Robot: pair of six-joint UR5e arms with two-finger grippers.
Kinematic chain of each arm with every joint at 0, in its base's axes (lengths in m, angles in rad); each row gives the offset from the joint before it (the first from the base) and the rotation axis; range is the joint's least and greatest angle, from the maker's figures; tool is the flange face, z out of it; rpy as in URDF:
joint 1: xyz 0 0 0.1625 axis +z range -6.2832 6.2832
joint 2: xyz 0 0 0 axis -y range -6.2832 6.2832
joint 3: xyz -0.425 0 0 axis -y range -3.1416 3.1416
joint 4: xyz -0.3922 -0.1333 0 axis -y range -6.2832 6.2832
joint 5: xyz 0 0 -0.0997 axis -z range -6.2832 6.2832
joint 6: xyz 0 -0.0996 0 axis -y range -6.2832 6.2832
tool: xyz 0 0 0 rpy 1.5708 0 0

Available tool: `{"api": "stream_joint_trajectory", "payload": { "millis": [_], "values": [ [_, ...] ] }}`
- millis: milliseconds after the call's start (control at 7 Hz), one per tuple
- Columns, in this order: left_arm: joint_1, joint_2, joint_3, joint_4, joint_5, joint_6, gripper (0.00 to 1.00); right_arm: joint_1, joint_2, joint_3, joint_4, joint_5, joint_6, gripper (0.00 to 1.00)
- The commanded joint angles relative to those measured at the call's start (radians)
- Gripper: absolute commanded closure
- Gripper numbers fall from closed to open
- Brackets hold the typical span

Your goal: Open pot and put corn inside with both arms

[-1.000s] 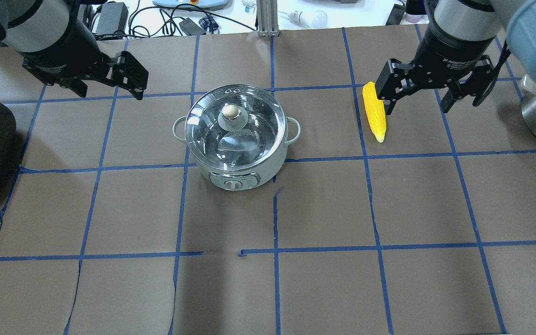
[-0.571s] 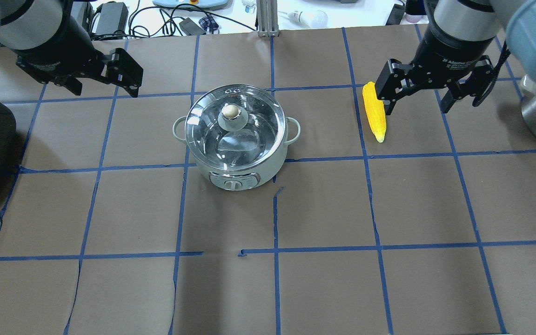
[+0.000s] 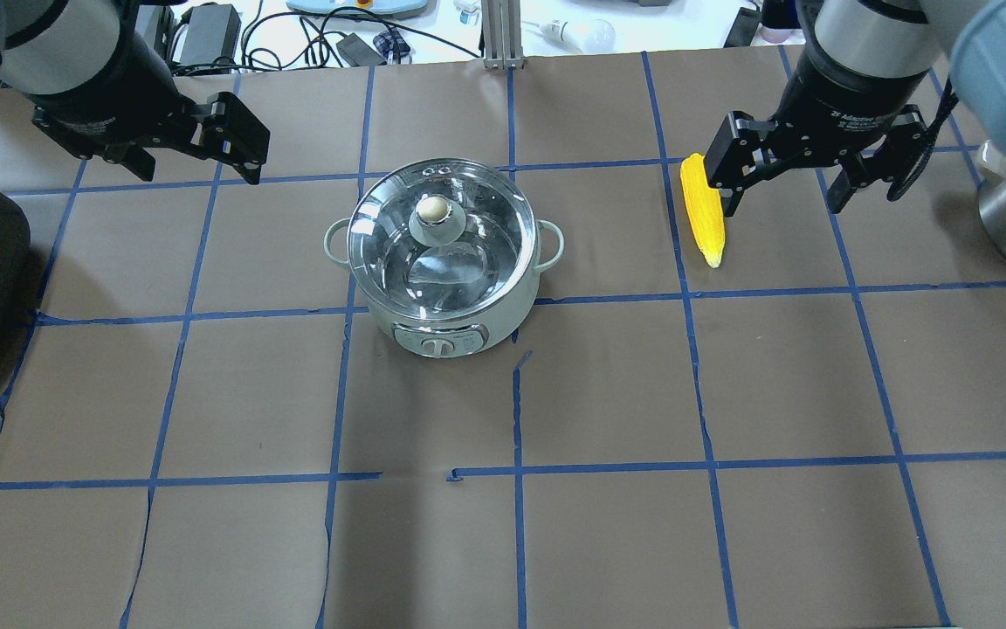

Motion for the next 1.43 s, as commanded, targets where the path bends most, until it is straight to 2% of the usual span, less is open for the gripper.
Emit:
{"api": "stream_joint_trajectory", "payload": {
  "millis": [0,286,571,714,857,1286],
  "values": [
    [0.000,-0.008,0.002,0.002,0.000,-0.008,0.00,-0.002,0.003,0.000,0.002,0.000,-0.001,0.00],
    [-0.027,-0.079,0.056,0.014,-0.016,-0.229,0.00,-0.003,0.008,0.002,-0.003,0.002,-0.001,0.00],
    [-0.163,-0.227,0.070,0.142,-0.005,-0.364,0.00,-0.004,0.007,0.002,0.002,-0.002,-0.003,0.00],
    [-0.196,-0.285,0.070,0.163,-0.005,-0.388,0.00,-0.004,0.007,0.002,0.002,0.000,-0.004,0.00],
    [-0.218,-0.340,0.067,0.243,-0.012,-0.409,0.02,-0.004,0.007,0.002,-0.002,0.002,-0.006,0.00],
    [-0.258,-0.433,0.065,0.293,-0.013,-0.405,0.01,-0.011,0.036,0.002,-0.020,-0.018,0.010,0.00]
  ]
}}
